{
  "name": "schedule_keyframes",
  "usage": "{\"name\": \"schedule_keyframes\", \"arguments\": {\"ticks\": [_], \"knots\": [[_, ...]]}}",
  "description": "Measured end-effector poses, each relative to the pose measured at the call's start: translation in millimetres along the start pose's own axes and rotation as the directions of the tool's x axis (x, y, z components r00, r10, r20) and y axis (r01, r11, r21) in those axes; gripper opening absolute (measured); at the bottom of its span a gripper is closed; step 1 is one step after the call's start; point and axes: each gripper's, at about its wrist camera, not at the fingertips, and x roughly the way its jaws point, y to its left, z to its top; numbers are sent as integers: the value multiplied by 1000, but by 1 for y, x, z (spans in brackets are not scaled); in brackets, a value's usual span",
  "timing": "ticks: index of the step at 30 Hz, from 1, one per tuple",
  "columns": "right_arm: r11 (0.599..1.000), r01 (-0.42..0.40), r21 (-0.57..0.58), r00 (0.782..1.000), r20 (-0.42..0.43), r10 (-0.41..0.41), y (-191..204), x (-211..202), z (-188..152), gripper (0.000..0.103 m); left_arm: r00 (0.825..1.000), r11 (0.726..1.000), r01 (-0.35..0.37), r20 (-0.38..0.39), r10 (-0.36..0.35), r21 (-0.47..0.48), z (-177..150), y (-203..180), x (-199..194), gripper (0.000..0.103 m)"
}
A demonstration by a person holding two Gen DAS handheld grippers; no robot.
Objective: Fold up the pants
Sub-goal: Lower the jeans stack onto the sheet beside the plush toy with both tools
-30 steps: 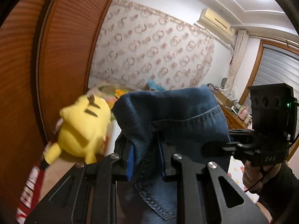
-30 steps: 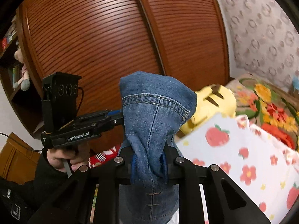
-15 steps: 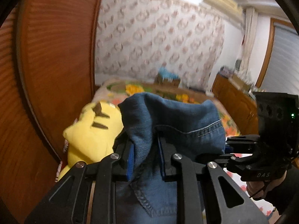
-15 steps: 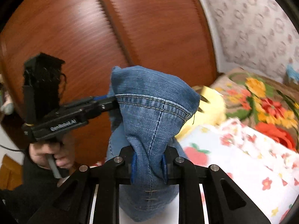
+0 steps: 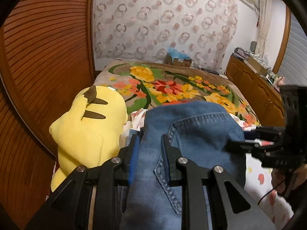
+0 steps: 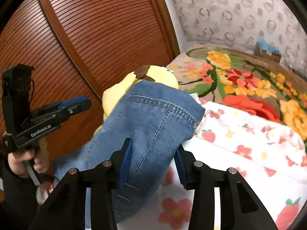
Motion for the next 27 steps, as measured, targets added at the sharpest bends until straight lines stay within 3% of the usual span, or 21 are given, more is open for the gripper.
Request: {"name": "schedule_keyframes", "arguments": {"ticks": [3, 6, 14, 18, 23, 27], "knots": [[999, 35, -37, 999, 28, -34, 5, -6, 5, 44, 1000, 1000, 0, 6, 0, 22, -10, -7, -7, 55], [996, 64, -64, 997, 44, -61, 40, -5, 7, 44, 1000, 999, 4, -3, -4, 45, -21, -14, -9, 62], [985, 141, -102, 990, 42, -137, 62, -19, 1, 44, 999, 998, 19, -42, -17, 55, -57, -30, -6, 63], [975, 191, -111, 980, 83, -183, 65, -30, 2, 44, 999, 999, 18, -52, -16, 40, -67, -31, -6, 63], [984, 118, -135, 988, 117, -102, 76, -23, -5, 43, 998, 1000, 5, -67, -3, 29, -74, -31, -2, 63], [976, 137, -171, 988, 94, -123, 81, 1, -11, 43, 997, 1000, 1, -78, 1, 17, -76, -32, 2, 63]]}}
